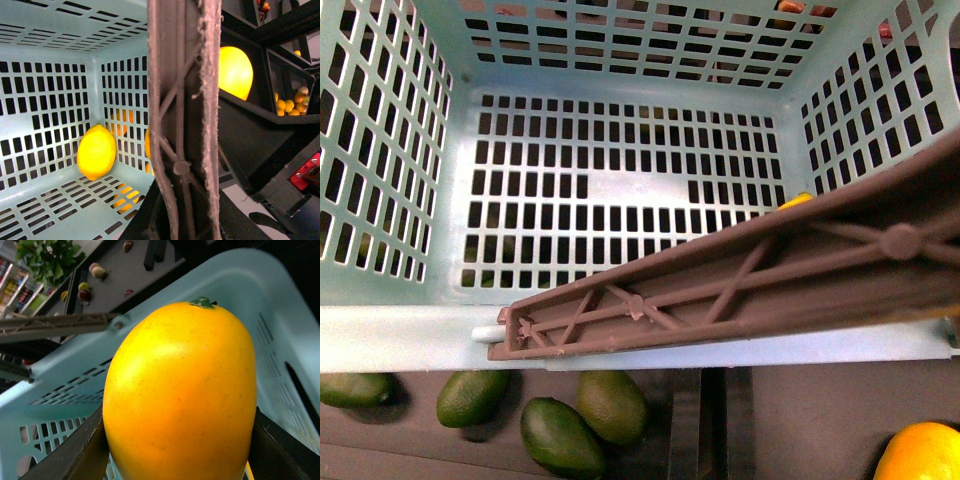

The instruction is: Pick lemon and mango into basket

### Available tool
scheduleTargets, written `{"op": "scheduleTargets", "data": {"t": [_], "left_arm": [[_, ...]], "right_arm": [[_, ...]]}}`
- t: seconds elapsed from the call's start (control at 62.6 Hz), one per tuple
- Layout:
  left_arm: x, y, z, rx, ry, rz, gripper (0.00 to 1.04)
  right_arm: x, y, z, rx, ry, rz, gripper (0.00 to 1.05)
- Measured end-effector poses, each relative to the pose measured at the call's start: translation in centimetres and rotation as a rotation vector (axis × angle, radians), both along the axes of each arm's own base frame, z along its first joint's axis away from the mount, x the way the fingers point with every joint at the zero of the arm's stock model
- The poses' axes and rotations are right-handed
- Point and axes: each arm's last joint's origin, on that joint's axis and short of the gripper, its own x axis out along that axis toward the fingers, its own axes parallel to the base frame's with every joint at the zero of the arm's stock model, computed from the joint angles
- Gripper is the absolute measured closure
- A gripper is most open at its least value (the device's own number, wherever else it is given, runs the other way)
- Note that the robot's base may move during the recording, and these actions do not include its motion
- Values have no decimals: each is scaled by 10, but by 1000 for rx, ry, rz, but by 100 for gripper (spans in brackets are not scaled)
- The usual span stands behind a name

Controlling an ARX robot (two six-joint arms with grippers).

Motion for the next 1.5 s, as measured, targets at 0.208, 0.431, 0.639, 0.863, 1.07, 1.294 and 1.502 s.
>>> {"op": "scheduleTargets", "data": {"t": [0.208,0.431,0.639,0.863,1.07,1.294,1.502], "left_arm": [[0,0,0,0,0,0,99],[0,0,-1,-1,5,-1,99],[1,0,-1,3,0,5,99],[0,0,-1,-1,5,-3,99],[0,0,-1,0,4,-1,99],[0,0,-1,2,1,3,99],[0,0,-1,-1,4,-2,99]], "right_arm": [[2,-2,-4,-22,17,-13,10],[-2,-29,6,-171,-105,-172,13],[-36,-54,-10,-532,-476,-192,46],[-58,-65,-49,-648,-449,-156,80],[-78,-73,-67,-668,-458,-154,103],[-94,-85,-81,-671,-457,-160,103],[-105,-85,-90,-671,-457,-157,103]]}}
